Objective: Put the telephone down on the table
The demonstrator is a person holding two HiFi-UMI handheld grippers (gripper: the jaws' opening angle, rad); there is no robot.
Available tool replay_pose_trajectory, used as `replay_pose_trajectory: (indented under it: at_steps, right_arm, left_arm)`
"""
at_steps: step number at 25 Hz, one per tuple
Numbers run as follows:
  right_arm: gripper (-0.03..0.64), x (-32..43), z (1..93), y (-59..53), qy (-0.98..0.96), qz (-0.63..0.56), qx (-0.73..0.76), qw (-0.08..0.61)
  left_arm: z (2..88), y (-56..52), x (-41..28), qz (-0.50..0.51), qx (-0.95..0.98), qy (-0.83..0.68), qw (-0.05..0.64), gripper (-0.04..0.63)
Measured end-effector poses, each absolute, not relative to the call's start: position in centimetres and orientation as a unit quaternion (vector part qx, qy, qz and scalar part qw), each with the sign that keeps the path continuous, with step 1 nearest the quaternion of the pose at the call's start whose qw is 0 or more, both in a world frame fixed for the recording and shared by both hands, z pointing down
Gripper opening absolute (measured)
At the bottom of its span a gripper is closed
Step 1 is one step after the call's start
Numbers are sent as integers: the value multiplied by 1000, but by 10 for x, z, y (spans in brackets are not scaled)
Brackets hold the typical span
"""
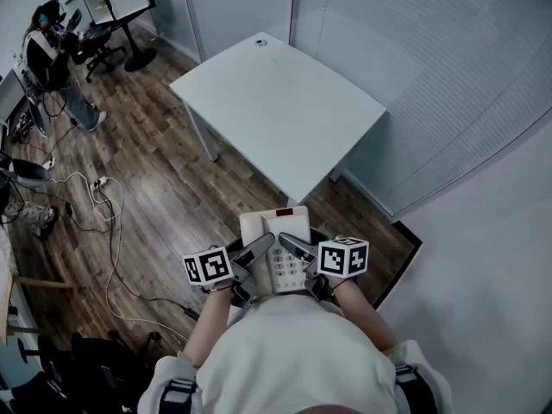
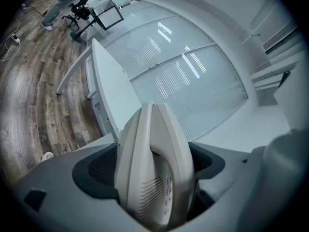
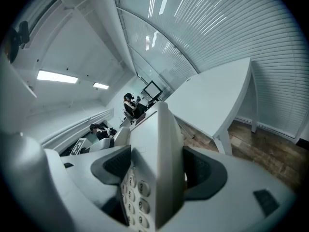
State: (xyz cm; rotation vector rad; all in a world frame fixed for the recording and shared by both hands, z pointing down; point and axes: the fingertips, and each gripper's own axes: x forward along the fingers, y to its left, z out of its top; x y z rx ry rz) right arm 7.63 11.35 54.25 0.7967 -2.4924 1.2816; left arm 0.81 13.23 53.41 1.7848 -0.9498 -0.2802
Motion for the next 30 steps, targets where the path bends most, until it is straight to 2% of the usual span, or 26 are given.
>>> replay_pose_trajectory:
  at_steps: [20, 30]
  right_arm:
    - [341, -4, 517, -26, -844, 437, 287, 118]
    - [341, -16, 527, -63, -840, 430, 316, 98]
  left_arm:
    - [510, -9, -73, -115, 750, -378, 530, 423]
    - [520, -51, -86, -100, 770, -353, 522, 423]
